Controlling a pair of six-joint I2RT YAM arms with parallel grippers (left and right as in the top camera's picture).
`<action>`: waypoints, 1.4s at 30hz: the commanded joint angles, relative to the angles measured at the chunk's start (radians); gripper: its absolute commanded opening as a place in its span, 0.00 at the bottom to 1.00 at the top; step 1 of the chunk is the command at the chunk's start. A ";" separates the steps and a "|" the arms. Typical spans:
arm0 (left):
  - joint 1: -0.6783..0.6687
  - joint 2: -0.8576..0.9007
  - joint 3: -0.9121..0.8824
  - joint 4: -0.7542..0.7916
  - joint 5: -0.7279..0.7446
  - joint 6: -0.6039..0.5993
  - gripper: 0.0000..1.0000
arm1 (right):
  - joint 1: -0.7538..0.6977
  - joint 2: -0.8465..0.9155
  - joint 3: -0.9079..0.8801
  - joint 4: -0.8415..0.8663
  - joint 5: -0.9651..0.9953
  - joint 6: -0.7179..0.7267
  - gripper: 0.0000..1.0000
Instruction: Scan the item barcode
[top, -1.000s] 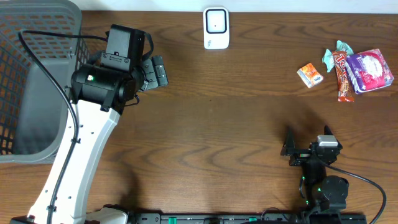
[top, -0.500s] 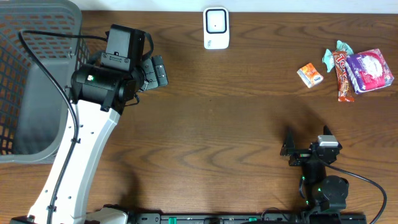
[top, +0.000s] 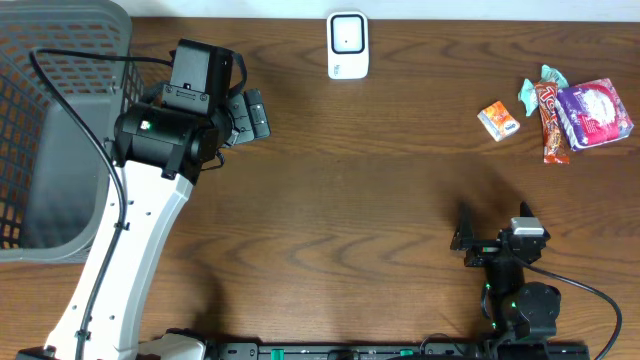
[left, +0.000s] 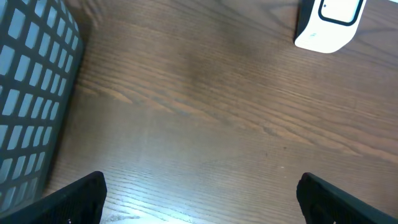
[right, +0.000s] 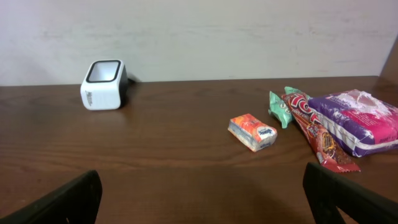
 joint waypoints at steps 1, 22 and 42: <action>0.004 -0.002 0.014 -0.002 -0.009 0.005 0.98 | -0.009 -0.007 -0.003 -0.003 -0.005 0.013 0.99; 0.004 -0.153 -0.169 0.039 -0.043 0.049 0.98 | -0.009 -0.007 -0.003 -0.003 -0.005 0.013 0.99; 0.026 -1.080 -1.178 0.925 -0.038 0.220 0.98 | -0.009 -0.007 -0.003 -0.003 -0.005 0.013 0.99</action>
